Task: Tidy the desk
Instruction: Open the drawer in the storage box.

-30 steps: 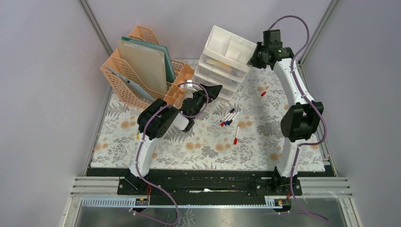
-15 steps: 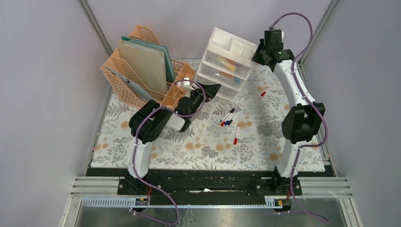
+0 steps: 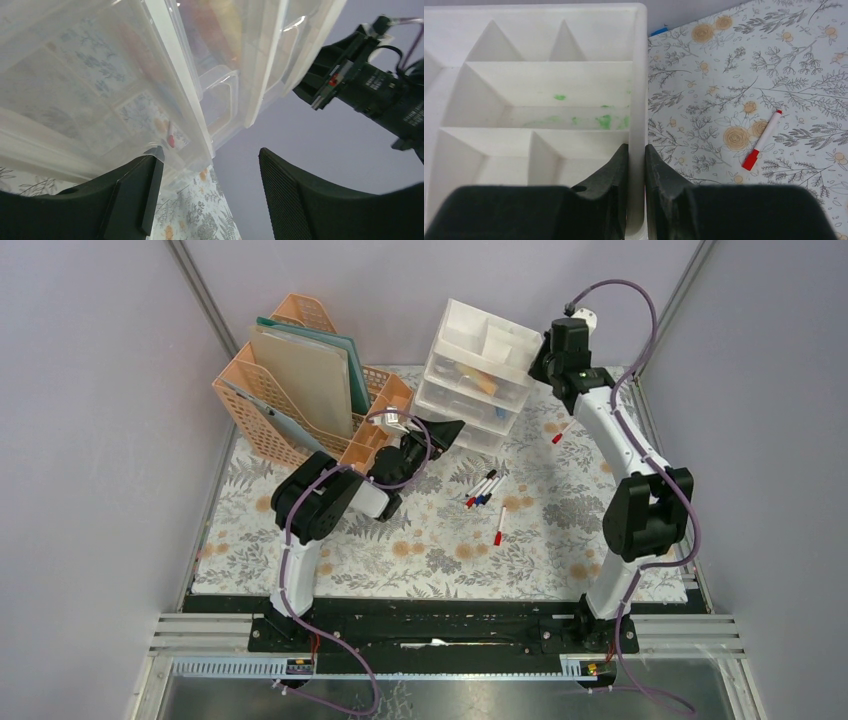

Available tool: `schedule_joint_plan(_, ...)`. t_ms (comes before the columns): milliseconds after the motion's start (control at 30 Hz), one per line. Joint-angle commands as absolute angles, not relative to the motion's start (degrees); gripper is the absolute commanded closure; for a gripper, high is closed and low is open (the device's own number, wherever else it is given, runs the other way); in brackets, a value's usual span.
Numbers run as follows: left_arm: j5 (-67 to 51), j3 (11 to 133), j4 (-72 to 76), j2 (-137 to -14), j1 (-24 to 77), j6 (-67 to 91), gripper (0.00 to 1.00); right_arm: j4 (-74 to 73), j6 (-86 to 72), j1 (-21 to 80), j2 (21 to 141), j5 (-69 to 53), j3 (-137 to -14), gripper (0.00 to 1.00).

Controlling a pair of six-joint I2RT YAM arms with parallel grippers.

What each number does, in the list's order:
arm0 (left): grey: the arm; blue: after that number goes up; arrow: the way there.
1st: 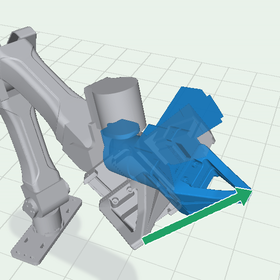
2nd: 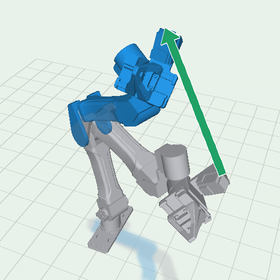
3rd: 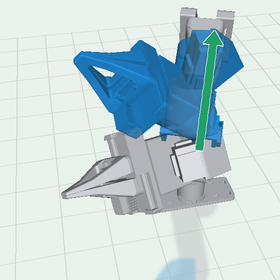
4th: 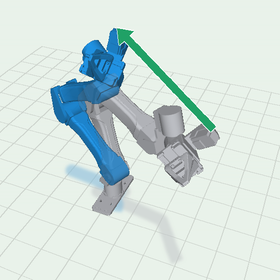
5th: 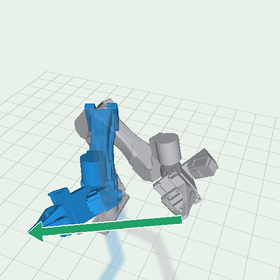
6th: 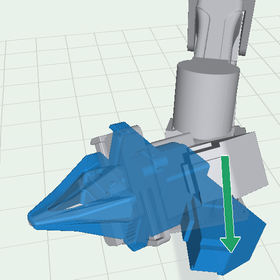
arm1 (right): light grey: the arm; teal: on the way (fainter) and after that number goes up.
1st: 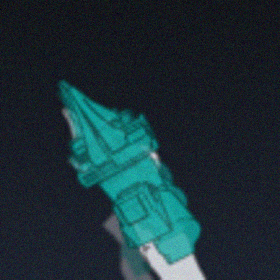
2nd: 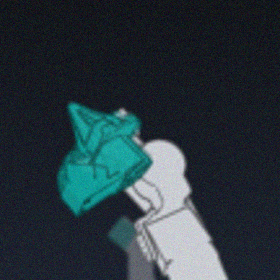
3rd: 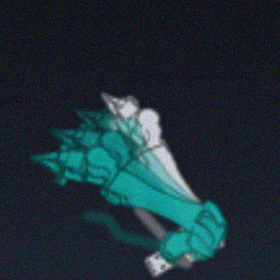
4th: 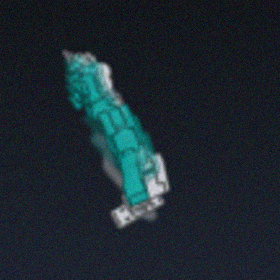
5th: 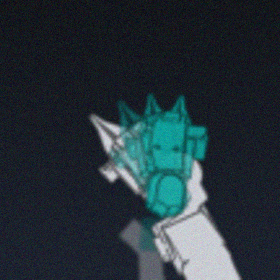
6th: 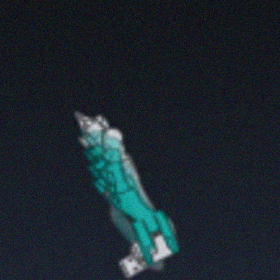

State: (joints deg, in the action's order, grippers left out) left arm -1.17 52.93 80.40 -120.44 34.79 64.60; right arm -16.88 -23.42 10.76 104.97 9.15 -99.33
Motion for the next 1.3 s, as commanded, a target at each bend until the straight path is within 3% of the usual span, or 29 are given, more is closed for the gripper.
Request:
schedule_joint_plan(0, -2.78, 54.3, 92.89, -117.12, 34.34, 67.84, 0.27, -3.57, -21.36, 15.39, 101.22, 16.61, -94.13, 1.0)
schedule_joint_plan(800, -6.45, 44.33, 92.99, -102.84, 34.37, 66.12, 0.34, -1.77, -19.34, 16.14, 107.67, 23.19, -96.33, 1.0)
schedule_joint_plan(1267, -5.59, 35.87, 92.79, -102.09, 34.45, 68.01, 0.34, -0.55, -18.28, 16.12, 107.78, 18.24, -95.42, 1.0)
